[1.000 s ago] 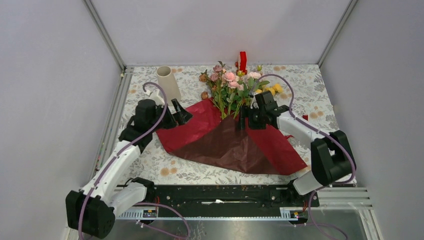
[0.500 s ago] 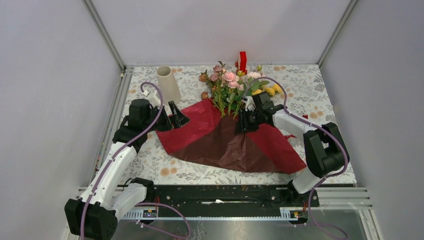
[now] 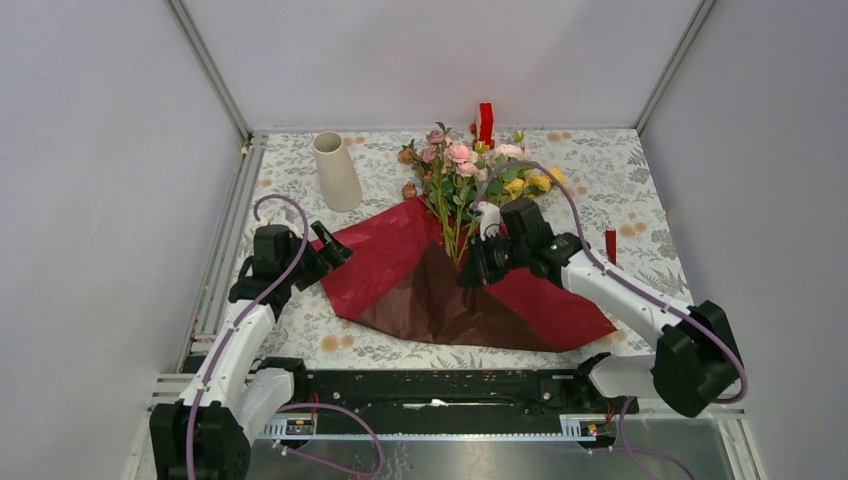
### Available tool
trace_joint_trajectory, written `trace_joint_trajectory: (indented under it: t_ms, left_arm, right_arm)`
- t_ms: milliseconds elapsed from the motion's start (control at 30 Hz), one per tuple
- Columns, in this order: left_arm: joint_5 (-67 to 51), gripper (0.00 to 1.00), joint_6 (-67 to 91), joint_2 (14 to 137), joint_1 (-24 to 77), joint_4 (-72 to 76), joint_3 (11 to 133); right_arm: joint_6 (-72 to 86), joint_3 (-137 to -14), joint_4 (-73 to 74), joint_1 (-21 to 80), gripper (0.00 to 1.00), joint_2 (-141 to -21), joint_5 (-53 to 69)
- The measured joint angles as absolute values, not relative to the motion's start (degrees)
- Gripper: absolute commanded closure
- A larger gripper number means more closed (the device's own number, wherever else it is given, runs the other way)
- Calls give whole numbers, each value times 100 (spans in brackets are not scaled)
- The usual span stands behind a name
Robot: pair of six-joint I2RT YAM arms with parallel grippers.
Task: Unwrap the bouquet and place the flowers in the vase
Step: Unfold the wrapping paper at the center of the board.
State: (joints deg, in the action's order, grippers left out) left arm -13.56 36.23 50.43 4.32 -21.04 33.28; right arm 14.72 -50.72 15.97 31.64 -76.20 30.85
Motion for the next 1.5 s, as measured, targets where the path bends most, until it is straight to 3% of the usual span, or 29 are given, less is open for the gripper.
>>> trace_joint_trajectory:
  t_ms: [367,700,1000,1167,1333,1500]
  left_arm:
    - [-958,1,4226,5170,-523,-1704,2707]
    - [-576,7,4364,5507,-622,-1431,2497]
    - [-600,31,4506,6082,-635,-899,2362]
    - [-604,37,4482,6541,-639,-692,2362]
    - [-703,62,4488,6847,-644,-268,2362]
    - [-910,77,4510,7185,-644,19,2364]
  right_arm:
    - [1586,-4342,1570,4235,79,-6471,3039]
    - [1660,-3883,1817,4554,75,-5546,3116]
    - [2080,-3616,1815,5004,75,-5153,3107]
    - [2429,-3441,1809,5347,75,-4976,3094]
    - [2720,-3371,1747,5721,75,-4932,3061]
    - [2856,-3356,1798,5981,70,-4895,2995]
